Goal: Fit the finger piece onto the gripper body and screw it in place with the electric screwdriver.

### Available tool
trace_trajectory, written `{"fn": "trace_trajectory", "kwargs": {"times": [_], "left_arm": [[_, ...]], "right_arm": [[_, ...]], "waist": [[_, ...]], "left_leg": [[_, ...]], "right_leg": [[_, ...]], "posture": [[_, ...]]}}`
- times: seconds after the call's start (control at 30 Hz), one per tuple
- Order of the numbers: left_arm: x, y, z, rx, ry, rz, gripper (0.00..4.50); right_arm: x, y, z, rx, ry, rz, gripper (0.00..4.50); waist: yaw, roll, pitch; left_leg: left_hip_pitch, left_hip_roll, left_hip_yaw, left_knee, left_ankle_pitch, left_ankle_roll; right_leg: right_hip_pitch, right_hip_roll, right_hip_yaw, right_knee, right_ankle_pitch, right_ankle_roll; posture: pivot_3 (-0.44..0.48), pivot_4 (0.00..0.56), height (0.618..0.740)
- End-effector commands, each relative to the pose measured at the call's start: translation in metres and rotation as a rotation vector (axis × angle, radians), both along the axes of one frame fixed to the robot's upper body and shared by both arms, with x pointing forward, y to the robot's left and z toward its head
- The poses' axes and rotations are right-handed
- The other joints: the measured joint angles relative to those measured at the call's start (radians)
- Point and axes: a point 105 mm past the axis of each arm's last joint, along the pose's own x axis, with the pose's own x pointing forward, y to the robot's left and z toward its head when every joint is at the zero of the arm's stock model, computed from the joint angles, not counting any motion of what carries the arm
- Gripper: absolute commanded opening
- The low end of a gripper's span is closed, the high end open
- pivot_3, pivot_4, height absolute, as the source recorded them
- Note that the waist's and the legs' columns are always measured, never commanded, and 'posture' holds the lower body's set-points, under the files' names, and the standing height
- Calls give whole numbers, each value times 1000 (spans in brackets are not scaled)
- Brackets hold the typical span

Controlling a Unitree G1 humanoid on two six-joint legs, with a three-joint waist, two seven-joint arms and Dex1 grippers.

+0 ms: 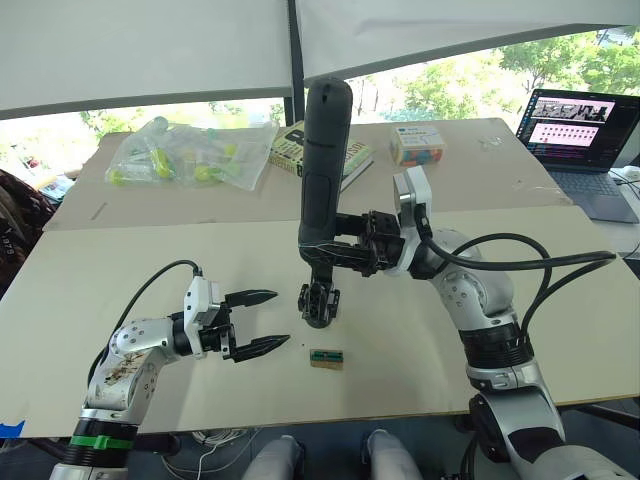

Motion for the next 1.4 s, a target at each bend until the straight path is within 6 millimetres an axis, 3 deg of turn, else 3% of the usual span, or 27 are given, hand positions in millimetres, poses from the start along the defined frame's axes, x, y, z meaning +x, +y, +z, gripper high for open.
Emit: {"fn": "trace_trajectory", "kwargs": {"times": [0.03,1.4], "left_arm": [[0,-2,5,-1,-35,-4,4500],[-1,-6,4,-8,-24,5,4500]], "right_arm": [[-5,-3,21,54,-66,28,1907],[-4,0,15,33,-23,46,1907]], "waist": [[0,0,0],[-1,0,0]], "left_leg": [[0,0,0,0,0,0],[0,0,0,0,0,0]], "right_leg": [[0,0,0,0,0,0],[0,0,0,0,0,0]], "posture": [[0,150,740],[0,150,740]]}}
